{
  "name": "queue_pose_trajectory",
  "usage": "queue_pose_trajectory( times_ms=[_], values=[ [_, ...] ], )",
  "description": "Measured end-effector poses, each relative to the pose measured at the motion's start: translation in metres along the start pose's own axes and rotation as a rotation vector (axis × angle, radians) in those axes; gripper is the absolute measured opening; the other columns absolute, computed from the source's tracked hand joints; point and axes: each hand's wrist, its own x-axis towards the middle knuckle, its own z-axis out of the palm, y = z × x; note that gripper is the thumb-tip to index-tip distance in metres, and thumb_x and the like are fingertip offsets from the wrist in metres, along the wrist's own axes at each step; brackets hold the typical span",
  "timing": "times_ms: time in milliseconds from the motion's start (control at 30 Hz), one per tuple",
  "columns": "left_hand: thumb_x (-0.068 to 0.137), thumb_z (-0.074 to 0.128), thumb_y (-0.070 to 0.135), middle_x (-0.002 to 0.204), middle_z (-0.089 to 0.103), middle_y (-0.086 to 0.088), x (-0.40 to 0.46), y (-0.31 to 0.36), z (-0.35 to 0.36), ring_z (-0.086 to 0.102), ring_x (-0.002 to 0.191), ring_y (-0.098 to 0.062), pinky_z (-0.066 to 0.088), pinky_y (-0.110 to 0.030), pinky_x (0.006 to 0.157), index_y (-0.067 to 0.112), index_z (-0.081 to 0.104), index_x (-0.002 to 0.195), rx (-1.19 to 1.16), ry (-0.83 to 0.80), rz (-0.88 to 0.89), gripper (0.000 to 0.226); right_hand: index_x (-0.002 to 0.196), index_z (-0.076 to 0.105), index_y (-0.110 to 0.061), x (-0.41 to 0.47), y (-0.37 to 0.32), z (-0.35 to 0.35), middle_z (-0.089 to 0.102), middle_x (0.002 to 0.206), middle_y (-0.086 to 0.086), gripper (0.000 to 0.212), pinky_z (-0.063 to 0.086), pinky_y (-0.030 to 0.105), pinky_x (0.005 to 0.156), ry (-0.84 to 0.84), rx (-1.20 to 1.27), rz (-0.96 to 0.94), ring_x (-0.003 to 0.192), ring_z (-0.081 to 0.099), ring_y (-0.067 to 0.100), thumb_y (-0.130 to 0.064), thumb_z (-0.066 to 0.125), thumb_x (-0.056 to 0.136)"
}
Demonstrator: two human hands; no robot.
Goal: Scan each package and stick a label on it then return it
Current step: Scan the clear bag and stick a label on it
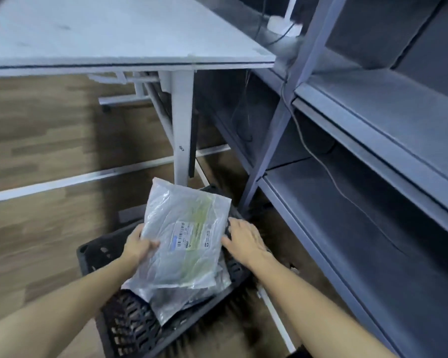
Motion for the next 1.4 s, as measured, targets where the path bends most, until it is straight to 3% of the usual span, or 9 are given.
queue_pose_trajectory(
  times_ms=[167, 367, 633, 767, 867, 1000, 1100, 1233, 1400],
  values=[
    [0.08, 0.062, -0.011, 0.092, 0.061, -0.008, -0.037, 0.08, -0.02, 0.056, 0.077, -0.019, 0.045, -0.029, 0.06, 0.012, 0.059, 0.104, 0.074, -0.071, 0.227, 0.033, 0.124, 0.047, -0.011, -0.024, -0.005, -0.077, 0.053, 0.127, 0.008, 0.037, 0.032, 0.038, 0.104, 0.181, -0.007, -0.055, 0.12, 0.046, 0.026, -0.034, 0.045, 0.096],
    [0.075, 0.064, -0.013, 0.088, 0.067, 0.001, -0.089, 0.18, -0.034, 0.06, 0.084, -0.02, 0.047, -0.028, 0.07, 0.025, 0.065, 0.091, 0.144, -0.186, 0.478, 0.042, 0.147, 0.028, -0.008, -0.064, 0.005, -0.176, 0.037, 0.149, 0.011, 0.069, 0.025, 0.042, 0.114, 0.405, 0.043, -0.079, 0.137, 0.033, 0.027, -0.042, 0.051, 0.092],
    [0.074, 0.063, -0.015, 0.106, 0.068, -0.003, -0.185, 0.31, 0.004, 0.061, 0.098, -0.019, 0.046, -0.029, 0.087, 0.021, 0.064, 0.12, 0.276, -0.333, 0.777, 0.059, 0.152, 0.017, -0.018, -0.143, 0.057, -0.29, 0.03, 0.155, 0.003, 0.107, 0.032, 0.044, 0.113, 0.374, 0.482, -0.043, 0.14, 0.031, 0.024, -0.068, 0.068, 0.072],
    [0.078, 0.062, -0.014, 0.091, 0.067, 0.003, -0.239, 0.353, 0.052, 0.06, 0.079, -0.008, 0.044, -0.02, 0.067, 0.02, 0.063, 0.113, 0.382, -0.445, 0.902, 0.049, 0.116, 0.064, -0.033, -0.194, 0.095, -0.32, 0.068, 0.115, -0.01, 0.059, 0.045, 0.039, 0.102, 0.36, 0.559, -0.082, 0.11, 0.061, 0.012, -0.066, 0.072, 0.068],
    [0.08, 0.066, -0.009, 0.095, 0.066, 0.001, -0.277, 0.376, 0.094, 0.06, 0.081, -0.012, 0.044, -0.023, 0.068, 0.021, 0.062, 0.113, 0.487, -0.503, 1.031, 0.045, 0.101, 0.069, -0.036, -0.238, 0.133, -0.334, 0.072, 0.103, -0.016, 0.036, 0.049, 0.03, 0.095, 0.416, 0.667, -0.028, 0.099, 0.067, 0.005, -0.052, 0.08, 0.07],
    [0.079, 0.066, -0.011, 0.105, 0.064, -0.009, -0.322, 0.396, 0.148, 0.058, 0.098, -0.024, 0.045, -0.037, 0.088, 0.008, 0.063, 0.115, 0.527, -0.602, 1.176, 0.041, 0.103, 0.072, -0.024, -0.292, 0.185, -0.343, 0.074, 0.099, -0.01, 0.037, 0.057, 0.027, 0.084, 0.537, 0.813, 0.047, 0.089, 0.071, 0.007, -0.038, 0.084, 0.071],
    [0.075, 0.066, -0.013, 0.101, 0.063, -0.009, -0.351, 0.402, 0.186, 0.058, 0.095, -0.024, 0.046, -0.034, 0.081, 0.011, 0.061, 0.107, 0.393, -0.7, 1.236, 0.04, 0.106, 0.071, -0.017, -0.33, 0.214, -0.346, 0.075, 0.1, -0.001, 0.042, 0.059, 0.031, 0.078, 0.654, 0.905, 0.092, 0.089, 0.073, 0.017, -0.034, 0.084, 0.071],
    [0.075, 0.076, 0.035, 0.135, 0.053, 0.001, -0.377, 0.408, 0.235, 0.046, 0.125, -0.015, 0.034, -0.041, 0.109, 0.022, 0.048, 0.135, 0.207, -0.444, 1.538, 0.067, 0.106, 0.069, -0.01, -0.373, 0.248, -0.345, 0.074, 0.103, 0.009, 0.044, 0.059, 0.036, 0.077, 0.775, 1.11, 0.111, 0.093, 0.072, 0.027, -0.026, 0.086, 0.068],
    [0.074, 0.076, 0.052, 0.158, 0.019, -0.004, -0.398, 0.376, 0.29, 0.02, 0.145, -0.023, 0.02, -0.046, 0.117, 0.015, 0.011, 0.153, -0.081, -0.476, 1.148, 0.109, 0.112, 0.063, -0.008, -0.415, 0.287, -0.333, 0.072, 0.105, 0.014, 0.053, 0.059, 0.043, 0.075, 0.955, 1.326, 0.178, 0.093, 0.071, 0.032, -0.024, 0.086, 0.067]
  ],
)
